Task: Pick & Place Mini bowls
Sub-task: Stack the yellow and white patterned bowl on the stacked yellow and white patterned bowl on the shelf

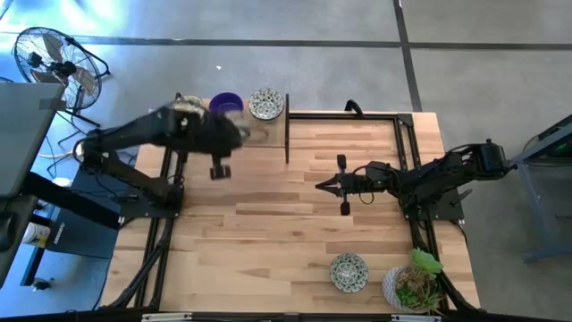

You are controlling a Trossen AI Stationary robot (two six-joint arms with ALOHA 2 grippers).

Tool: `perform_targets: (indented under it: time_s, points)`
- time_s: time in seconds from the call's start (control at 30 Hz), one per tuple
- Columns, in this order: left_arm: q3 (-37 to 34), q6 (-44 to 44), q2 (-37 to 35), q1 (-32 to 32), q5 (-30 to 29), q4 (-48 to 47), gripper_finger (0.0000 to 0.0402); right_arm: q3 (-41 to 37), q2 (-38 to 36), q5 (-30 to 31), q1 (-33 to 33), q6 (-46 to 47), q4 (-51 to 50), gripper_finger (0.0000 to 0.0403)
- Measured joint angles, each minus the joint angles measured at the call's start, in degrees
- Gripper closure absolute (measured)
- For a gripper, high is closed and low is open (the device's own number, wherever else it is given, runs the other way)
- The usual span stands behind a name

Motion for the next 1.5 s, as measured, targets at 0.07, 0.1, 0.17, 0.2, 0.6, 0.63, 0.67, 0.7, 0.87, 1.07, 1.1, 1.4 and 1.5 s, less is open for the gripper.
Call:
perform_targets:
  time_s: [0.07,0.1,0.17,0.2,0.6,0.63,0.67,0.7,0.87,1.07,1.1,1.4,1.5]
  points:
    - [1.8,1.5,-0.1,4.3,0.8,-2.3,0.0394,0.0,0.0,-0.2,0.0,0.0,0.2,0.0402]
    - [2.1,2.4,-0.2,6.4,1.5,-4.6,0.0394,0.0,0.0,-0.3,0.0,0.0,0.2,0.0402]
    - [2.6,4.3,0.0,10.2,3.1,-4.7,0.0394,0.0,0.0,-0.6,0.0,0.0,0.2,0.0402]
    - [2.9,5.4,0.0,12.3,3.4,-3.8,0.0394,0.0,0.0,-0.9,0.0,0.0,0.2,0.0401]
    - [2.9,15.2,-0.1,35.1,8.1,-10.1,0.0394,0.0,0.0,-1.2,0.0,-0.2,0.2,0.0402]
    - [2.9,16.0,-0.1,36.7,8.6,-10.2,0.0394,0.0,0.0,-1.2,0.0,-0.3,0.2,0.0402]
    - [2.9,16.7,0.0,38.4,9.0,-10.1,0.0394,0.0,0.0,-1.2,0.0,-0.3,0.2,0.0401]
    - [2.9,17.4,0.3,39.9,9.1,-10.1,0.0394,0.0,0.0,-1.2,0.0,-0.3,0.2,0.0401]
    - [2.7,19.7,2.5,45.8,10.3,-11.0,0.0394,0.0,0.0,-1.4,0.0,-0.3,0.2,0.0402]
    - [0.0,20.8,3.7,47.6,10.2,-9.8,0.0394,0.0,0.0,-1.7,0.0,-0.2,0.2,0.0402]
    - [-0.9,20.6,3.6,47.6,10.2,-9.3,0.0394,0.0,0.0,-1.7,0.0,-0.2,0.2,0.0402]
    - [-6.0,19.0,0.4,47.6,9.1,-8.1,0.0394,0.0,0.0,-1.8,0.0,-0.4,0.0,0.0401]
    - [-7.4,18.8,-0.3,47.6,9.2,-7.9,0.0394,0.0,0.0,-1.8,0.0,-0.5,0.0,0.0401]
